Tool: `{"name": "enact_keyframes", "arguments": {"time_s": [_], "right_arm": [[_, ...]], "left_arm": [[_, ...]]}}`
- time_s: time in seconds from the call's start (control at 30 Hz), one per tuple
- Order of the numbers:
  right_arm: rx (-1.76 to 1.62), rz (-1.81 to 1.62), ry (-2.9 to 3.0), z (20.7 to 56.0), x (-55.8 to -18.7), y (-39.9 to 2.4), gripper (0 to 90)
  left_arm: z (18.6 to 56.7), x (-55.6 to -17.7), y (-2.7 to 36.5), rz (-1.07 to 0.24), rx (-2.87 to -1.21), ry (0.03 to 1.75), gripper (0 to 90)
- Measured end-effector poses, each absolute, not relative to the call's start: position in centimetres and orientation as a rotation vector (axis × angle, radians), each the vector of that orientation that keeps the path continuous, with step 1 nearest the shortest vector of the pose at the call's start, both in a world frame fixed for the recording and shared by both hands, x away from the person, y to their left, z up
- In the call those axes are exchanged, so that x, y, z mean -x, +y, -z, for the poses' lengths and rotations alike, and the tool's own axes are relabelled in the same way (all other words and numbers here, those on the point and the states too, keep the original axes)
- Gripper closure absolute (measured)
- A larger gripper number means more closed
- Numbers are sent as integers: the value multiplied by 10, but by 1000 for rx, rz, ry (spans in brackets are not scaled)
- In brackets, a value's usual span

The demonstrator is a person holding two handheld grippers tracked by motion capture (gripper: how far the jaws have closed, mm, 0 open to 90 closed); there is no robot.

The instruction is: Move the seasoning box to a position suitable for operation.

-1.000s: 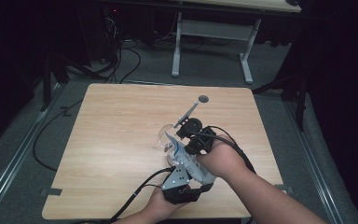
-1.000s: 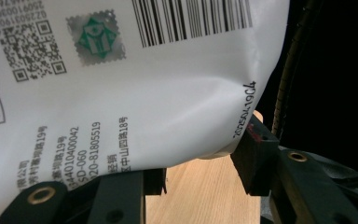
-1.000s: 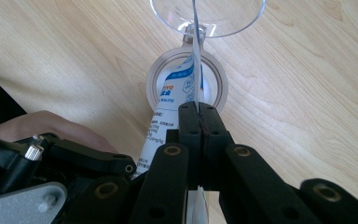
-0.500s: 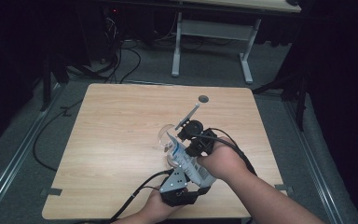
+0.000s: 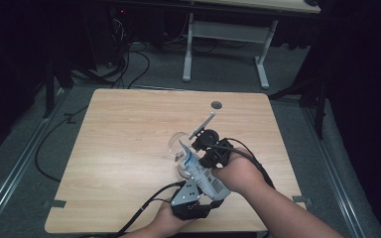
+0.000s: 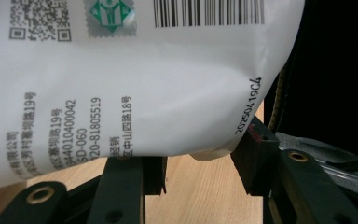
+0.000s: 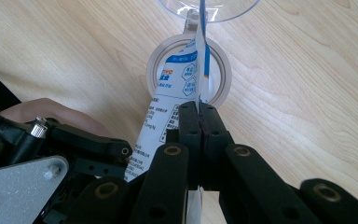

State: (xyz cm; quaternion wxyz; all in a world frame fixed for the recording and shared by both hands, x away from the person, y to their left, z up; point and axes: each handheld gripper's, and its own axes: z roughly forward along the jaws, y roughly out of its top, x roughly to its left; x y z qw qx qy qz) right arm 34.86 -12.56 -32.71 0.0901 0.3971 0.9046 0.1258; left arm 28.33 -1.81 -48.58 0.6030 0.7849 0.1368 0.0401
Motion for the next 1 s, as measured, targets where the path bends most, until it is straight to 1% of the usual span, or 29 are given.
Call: {"name": "enact_keyframes", "arguments": {"time_s": [1.0], "right_arm": [[-1170,-367,2693,325,-348,-126,899]], "left_arm": [[491,-286,-13,-108,-1830,327,591]]}}
